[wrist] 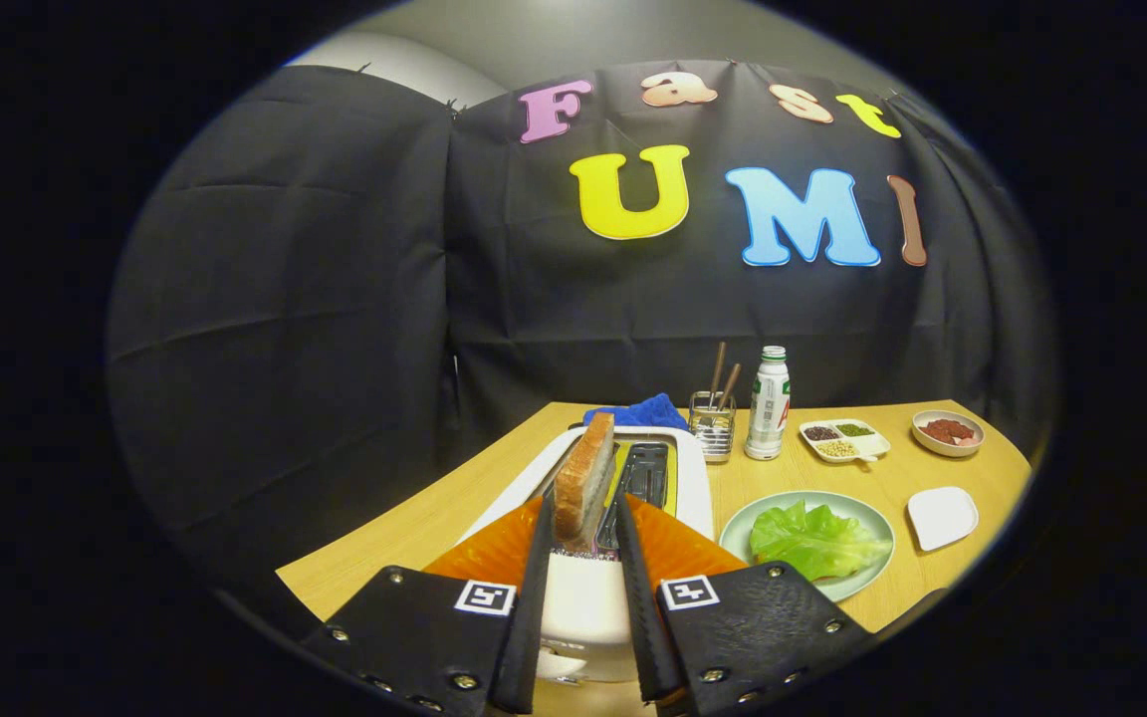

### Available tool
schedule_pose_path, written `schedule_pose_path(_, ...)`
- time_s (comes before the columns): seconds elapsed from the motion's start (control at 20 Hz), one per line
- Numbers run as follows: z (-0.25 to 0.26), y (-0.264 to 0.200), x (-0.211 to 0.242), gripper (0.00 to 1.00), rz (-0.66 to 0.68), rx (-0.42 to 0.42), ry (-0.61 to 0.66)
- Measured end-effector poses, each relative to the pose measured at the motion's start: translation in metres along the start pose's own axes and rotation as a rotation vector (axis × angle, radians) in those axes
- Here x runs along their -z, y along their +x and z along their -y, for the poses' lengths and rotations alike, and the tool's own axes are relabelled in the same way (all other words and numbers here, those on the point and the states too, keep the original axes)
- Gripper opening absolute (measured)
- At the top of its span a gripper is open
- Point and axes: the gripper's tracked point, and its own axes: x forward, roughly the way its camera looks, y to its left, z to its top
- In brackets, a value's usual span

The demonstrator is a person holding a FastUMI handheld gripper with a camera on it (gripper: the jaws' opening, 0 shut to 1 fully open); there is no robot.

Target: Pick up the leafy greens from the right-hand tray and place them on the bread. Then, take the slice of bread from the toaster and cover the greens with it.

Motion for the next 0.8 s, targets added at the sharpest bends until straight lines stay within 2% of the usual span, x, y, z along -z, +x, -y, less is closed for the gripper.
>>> schedule_pose_path(0.45, -0.006, 0.023, -0.008, 0.39, -0.010, 0.044, 0.016)
schedule_pose_path(0.6, -0.002, 0.035, -0.006, 0.39, -0.010, 0.116, -0.027)
schedule_pose_path(0.65, -0.013, 0.018, -0.015, 0.39, -0.017, 0.092, -0.037)
schedule_pose_path(0.7, -0.012, 0.036, -0.009, 0.11, -0.009, 0.097, -0.055)
schedule_pose_path(0.8, -0.014, 0.035, -0.007, 0.11, 0.002, 0.073, -0.047)
